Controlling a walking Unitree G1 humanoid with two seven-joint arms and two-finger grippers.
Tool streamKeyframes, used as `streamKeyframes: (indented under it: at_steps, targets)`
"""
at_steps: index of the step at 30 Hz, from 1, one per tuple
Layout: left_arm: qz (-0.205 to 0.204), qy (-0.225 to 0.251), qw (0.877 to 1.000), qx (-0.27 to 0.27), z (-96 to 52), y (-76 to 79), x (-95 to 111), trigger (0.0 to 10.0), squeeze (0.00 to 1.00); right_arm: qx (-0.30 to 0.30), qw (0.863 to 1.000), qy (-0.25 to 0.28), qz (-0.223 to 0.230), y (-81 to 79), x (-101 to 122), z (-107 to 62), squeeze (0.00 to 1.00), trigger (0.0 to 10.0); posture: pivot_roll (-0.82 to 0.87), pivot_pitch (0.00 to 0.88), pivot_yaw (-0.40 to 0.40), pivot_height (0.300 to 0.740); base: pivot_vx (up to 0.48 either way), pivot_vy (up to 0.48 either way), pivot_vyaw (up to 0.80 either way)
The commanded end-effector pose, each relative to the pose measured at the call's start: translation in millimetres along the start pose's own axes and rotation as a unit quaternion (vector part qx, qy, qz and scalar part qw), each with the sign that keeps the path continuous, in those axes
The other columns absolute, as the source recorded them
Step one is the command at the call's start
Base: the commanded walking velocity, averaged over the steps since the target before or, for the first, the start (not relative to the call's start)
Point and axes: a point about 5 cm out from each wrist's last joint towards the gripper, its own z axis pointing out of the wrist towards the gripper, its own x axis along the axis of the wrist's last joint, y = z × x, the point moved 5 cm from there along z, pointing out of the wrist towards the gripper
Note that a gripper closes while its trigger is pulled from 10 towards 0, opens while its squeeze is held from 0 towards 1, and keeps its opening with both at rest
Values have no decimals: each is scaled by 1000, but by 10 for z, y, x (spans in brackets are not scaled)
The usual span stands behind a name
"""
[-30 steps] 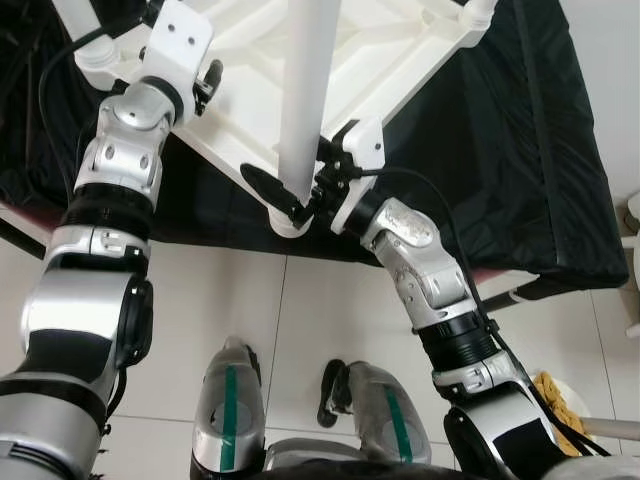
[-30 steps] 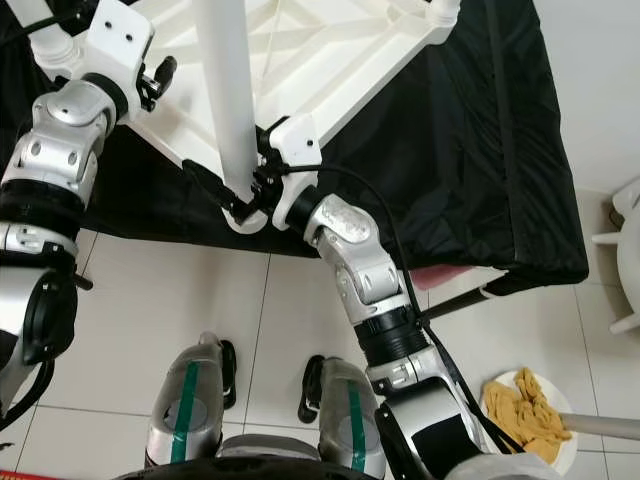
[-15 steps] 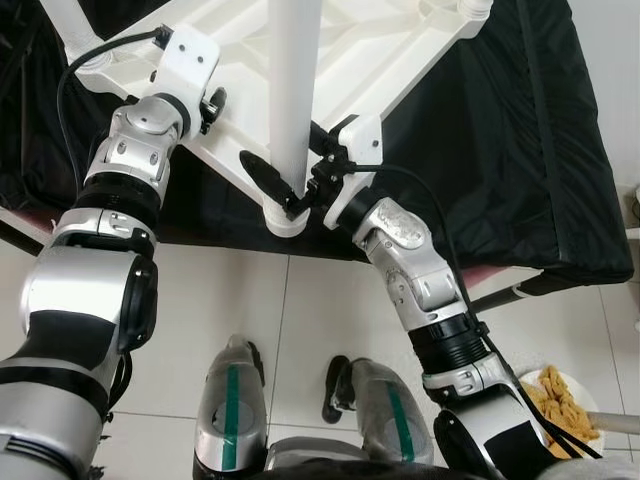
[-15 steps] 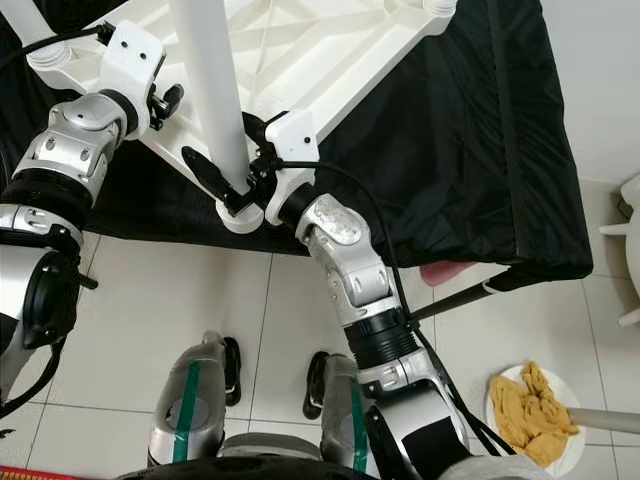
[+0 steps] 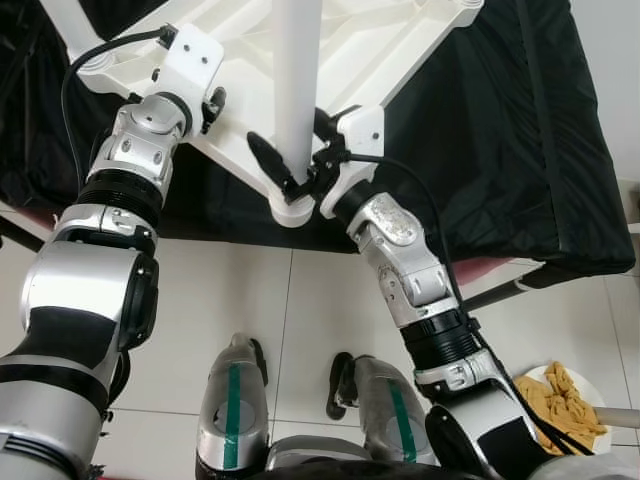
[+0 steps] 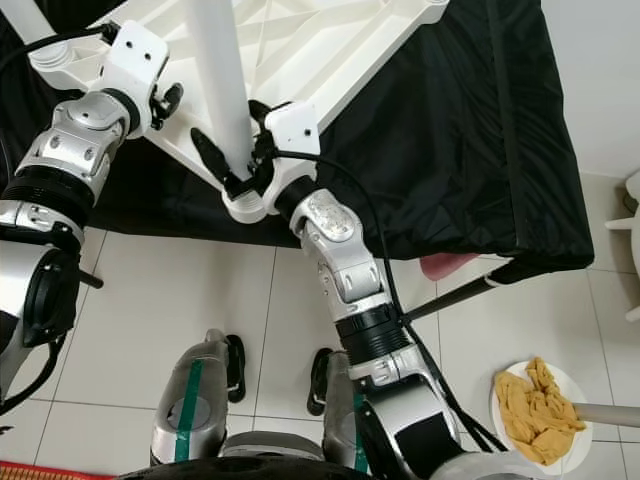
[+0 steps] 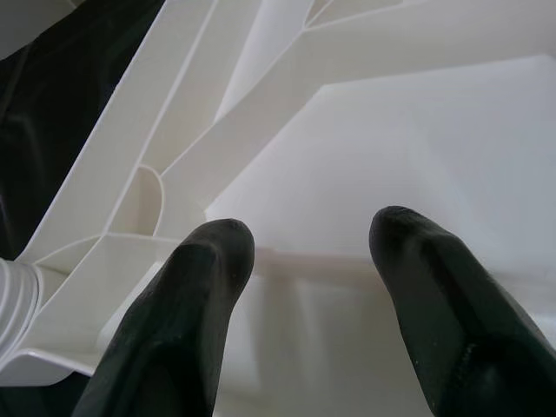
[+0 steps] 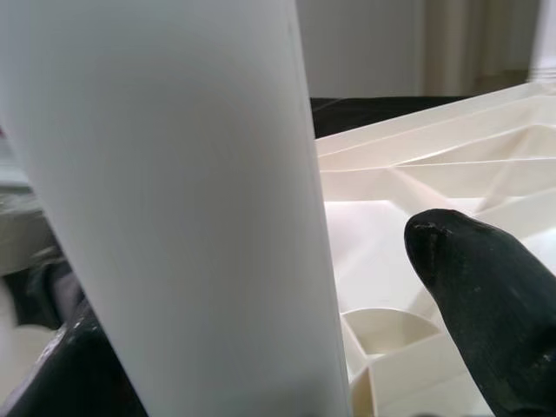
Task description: Building children table
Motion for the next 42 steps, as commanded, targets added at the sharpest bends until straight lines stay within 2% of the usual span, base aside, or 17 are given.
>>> streamKeyframes:
  at_steps: [1,2,5,7,20,22,27,28,34,35,39,40,42]
  targets:
    - [-1,-73,997,-27,-38,128,-435,10000,0,-123,992,12,-13,542,76,-113,0,10000,59,118,-11,740,0,0,0]
    - [0,-68,997,-32,-52,136,-426,10000,0,-151,988,10,-23,655,77,-160,0,10000,59,117,-10,740,0,0,0]
    - [0,-68,997,-32,-52,136,-426,10000,0,-151,988,10,-23,655,77,-160,0,10000,59,117,-10,740,0,0,0]
    - [3,-59,997,-43,-79,161,-411,10000,0,-190,981,10,-26,807,75,-249,0,10000,59,114,-8,740,0,0,0]
    - [12,-56,997,-50,-81,180,-402,10000,0,-212,976,2,-41,881,24,-358,0,10000,54,110,0,740,0,0,0]
    - [15,-53,997,-52,-82,188,-378,10000,0,-227,973,5,-45,949,42,-366,0,10000,52,111,5,740,0,0,0]
    - [15,-52,997,-53,-85,194,-364,10000,0,-236,970,8,-50,994,64,-369,0,10000,50,112,7,740,0,0,0]
    - [13,-47,997,-54,-90,201,-340,10000,0,-245,968,18,-50,1064,120,-369,0,10000,52,115,6,740,0,0,0]
    - [0,-25,999,-43,-93,151,-245,10000,0,-240,969,39,-50,1150,247,-354,0,10000,56,119,3,740,0,0,0]
    - [-14,-12,999,-42,-101,119,-186,10000,0,-234,970,47,-50,1174,290,-356,0,10000,58,120,1,740,0,0,0]
    - [-16,13,999,-39,-124,87,-86,10000,0,-211,975,52,-52,1146,307,-365,0,10000,57,122,-2,740,0,0,0]
    - [-18,33,998,-50,-157,130,-16,10000,0,-195,978,51,-47,1106,285,-382,0,10000,58,124,-6,740,0,0,0]
    - [-18,33,998,-50,-157,130,-16,10000,0,-195,978,51,-47,1106,285,-382,0,10000,58,124,-6,740,0,0,0]
